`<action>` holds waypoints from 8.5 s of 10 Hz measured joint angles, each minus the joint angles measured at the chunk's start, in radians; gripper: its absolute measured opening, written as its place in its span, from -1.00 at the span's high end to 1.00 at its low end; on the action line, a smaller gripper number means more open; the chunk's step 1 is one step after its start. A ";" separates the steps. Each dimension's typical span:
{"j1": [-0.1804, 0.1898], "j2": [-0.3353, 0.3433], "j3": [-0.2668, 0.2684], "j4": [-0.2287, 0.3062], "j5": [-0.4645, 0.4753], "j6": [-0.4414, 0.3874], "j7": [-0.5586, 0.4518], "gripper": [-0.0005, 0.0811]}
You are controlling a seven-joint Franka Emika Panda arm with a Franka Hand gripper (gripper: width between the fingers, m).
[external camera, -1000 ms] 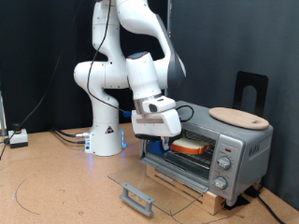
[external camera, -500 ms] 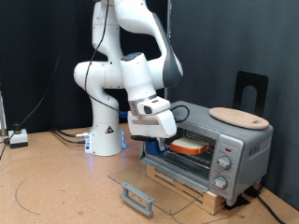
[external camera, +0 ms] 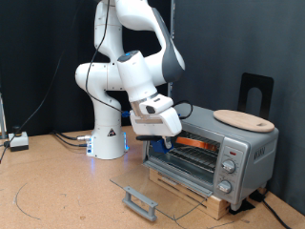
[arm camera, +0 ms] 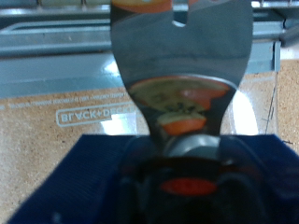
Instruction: Make a piece of toast with the oven
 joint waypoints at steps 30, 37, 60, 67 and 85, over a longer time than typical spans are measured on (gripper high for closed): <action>-0.041 -0.027 0.037 -0.070 -0.062 0.197 -0.055 0.01; -0.040 -0.026 0.036 -0.070 -0.042 0.176 -0.070 0.01; -0.030 -0.033 0.078 -0.083 0.132 0.313 -0.125 0.01; -0.311 -0.065 0.073 0.071 -0.321 -0.064 0.253 0.01; -0.213 -0.291 -0.086 0.164 -0.057 -0.736 -0.085 0.01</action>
